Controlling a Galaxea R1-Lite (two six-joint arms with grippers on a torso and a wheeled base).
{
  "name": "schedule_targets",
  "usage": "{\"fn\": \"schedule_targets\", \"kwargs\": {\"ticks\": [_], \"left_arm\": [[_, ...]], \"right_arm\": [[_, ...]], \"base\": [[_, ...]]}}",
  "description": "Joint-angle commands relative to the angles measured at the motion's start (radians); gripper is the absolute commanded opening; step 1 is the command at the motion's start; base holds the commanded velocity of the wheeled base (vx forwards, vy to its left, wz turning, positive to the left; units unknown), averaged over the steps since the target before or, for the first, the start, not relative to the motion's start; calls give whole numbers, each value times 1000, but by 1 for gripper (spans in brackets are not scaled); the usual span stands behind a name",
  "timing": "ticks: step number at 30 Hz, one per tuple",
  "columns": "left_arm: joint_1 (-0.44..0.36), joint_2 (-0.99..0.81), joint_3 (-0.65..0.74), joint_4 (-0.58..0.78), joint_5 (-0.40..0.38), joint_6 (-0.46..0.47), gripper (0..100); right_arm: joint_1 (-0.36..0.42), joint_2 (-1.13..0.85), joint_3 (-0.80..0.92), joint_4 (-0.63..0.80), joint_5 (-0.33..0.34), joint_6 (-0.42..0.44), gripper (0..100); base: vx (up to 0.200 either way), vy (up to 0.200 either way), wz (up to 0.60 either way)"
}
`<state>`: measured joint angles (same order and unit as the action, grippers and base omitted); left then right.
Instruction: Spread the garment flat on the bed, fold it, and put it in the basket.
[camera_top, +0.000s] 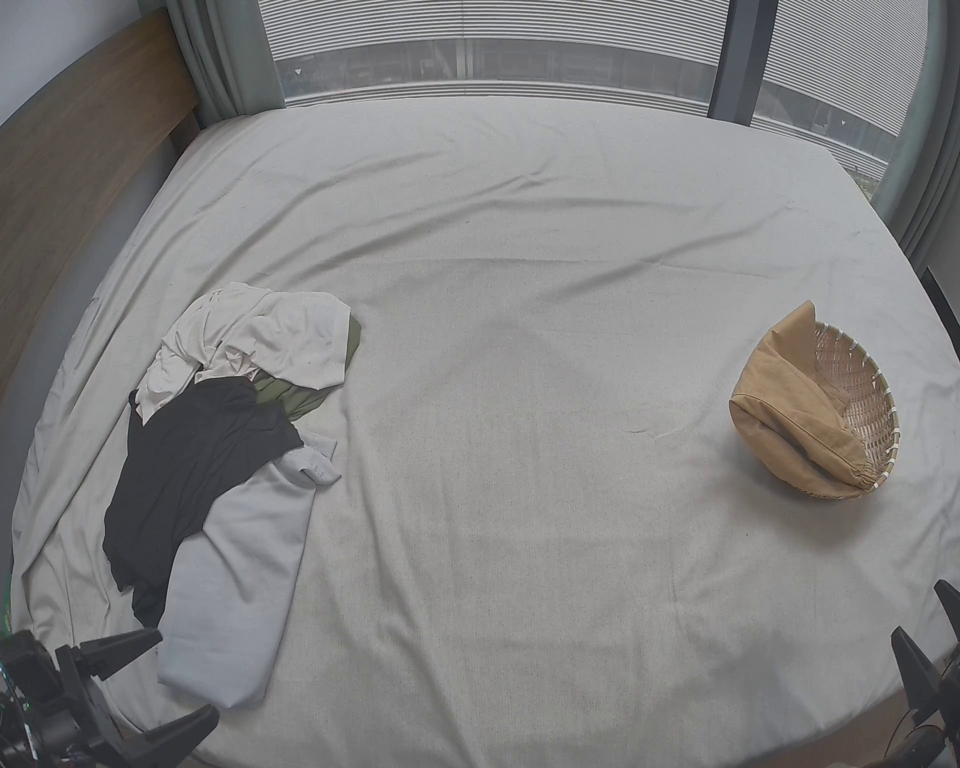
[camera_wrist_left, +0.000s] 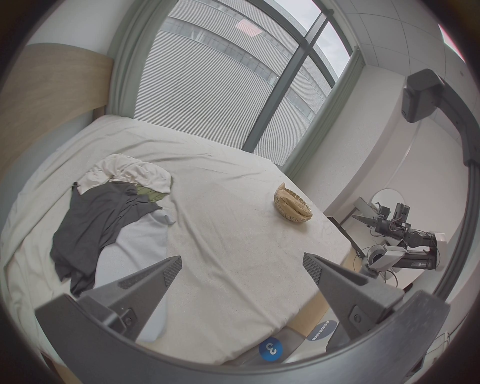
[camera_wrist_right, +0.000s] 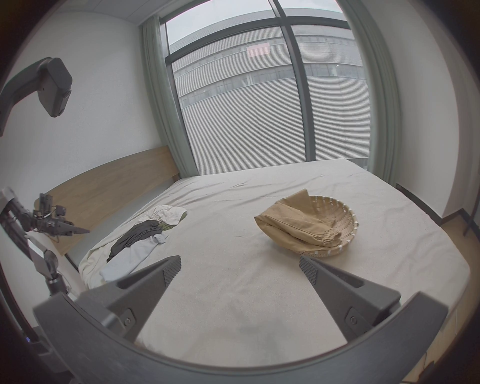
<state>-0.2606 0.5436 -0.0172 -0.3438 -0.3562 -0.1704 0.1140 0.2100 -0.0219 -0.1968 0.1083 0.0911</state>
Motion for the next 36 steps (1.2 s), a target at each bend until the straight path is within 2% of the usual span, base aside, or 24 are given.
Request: {"fn": "schedule_targets", "kwargs": {"ticks": [1,6,9,11,15,21,23,32,36], "left_arm": [[120,-379,17,213,11,-1,100],[170,-455,17,275,5,-3,100],[175,-456,17,270,14,2,100],[192,-456,17,270,25,11,100],[284,-516,17,276,39,49,100],[274,-524,17,278,56,100,100],[273,-524,17,278,121,158,100],[276,-522,0,333,373,164,100],[274,-522,-1,335,387,166,100]], "right_arm": [[-47,-110,22,119,-65,-4,100],[-123,-192,17,162,-56,-51,100],[-120,-208,22,185,-75,-94,100],[-120,-207,22,206,-111,-83,100],[-120,-207,22,201,-116,-76,100],[-119,-208,22,200,-116,-73,100],[-119,-208,22,200,-116,-73,100],[-119,-208,22,200,-119,-67,100],[-119,-208,22,200,-119,-67,100]], "base": [[0,0,0],[0,0,0],[0,0,0],[0,0,0],[0,0,0],[0,0,0],[0,0,0],[0,0,0],[0,0,0]]}}
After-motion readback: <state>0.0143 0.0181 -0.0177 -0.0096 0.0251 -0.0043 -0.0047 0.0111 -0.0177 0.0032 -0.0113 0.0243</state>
